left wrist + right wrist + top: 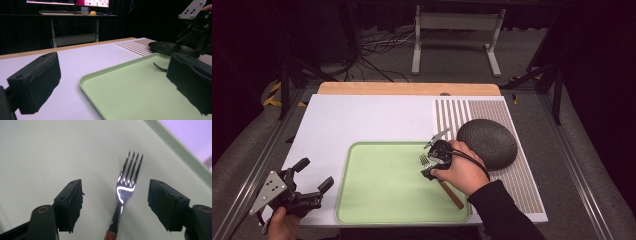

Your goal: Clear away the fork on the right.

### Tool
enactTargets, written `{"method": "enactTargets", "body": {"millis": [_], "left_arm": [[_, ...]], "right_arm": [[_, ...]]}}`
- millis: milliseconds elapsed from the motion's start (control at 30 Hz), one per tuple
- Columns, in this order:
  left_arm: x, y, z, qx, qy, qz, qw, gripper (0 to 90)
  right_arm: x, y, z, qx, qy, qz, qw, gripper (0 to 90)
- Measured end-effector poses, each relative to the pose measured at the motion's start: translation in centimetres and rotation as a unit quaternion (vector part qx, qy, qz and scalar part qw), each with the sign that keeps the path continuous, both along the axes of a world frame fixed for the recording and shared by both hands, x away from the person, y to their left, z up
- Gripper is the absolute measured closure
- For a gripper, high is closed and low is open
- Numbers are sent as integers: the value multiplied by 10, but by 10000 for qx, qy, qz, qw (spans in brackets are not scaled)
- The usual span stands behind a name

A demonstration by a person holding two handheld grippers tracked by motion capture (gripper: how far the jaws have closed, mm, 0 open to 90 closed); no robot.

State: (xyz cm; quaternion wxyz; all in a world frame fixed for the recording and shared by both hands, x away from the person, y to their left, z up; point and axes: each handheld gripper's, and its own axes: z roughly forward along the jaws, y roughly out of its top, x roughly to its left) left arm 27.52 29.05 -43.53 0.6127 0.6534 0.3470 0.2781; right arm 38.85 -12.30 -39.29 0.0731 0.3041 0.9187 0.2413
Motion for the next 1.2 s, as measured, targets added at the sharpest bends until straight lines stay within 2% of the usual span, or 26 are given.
{"method": "enactTargets", "body": {"millis": [100,200,267,367,467,500,600,900,1200], "left_arm": [[0,0,0,-21,7,11,10000,0],[0,0,0,-13,14,2,10000,0],[0,-1,0,2,15,0,10000,0],[1,-1,-1,6,13,-9,10000,0],[1,-1,-1,9,17,-9,10000,0],[1,-1,-1,13,11,-9,10000,0],[1,-1,-1,8,23,-7,10000,0],[1,-1,-1,-2,26,-7,10000,0],[1,-1,-1,3,17,-3,10000,0]], "right_arm": [[1,1,-2,171,-159,189,9995,286],[2,1,-4,325,-252,282,9988,358],[4,0,-6,324,-338,421,9980,455],[7,-1,-7,295,-332,556,9975,582],[9,-1,-8,250,-379,588,9972,731],[9,0,-9,231,-420,562,9973,823],[10,2,-12,147,-417,595,9973,889],[13,6,-27,16,-188,688,9975,900],[15,7,-36,-68,-119,715,9973,900]]}}
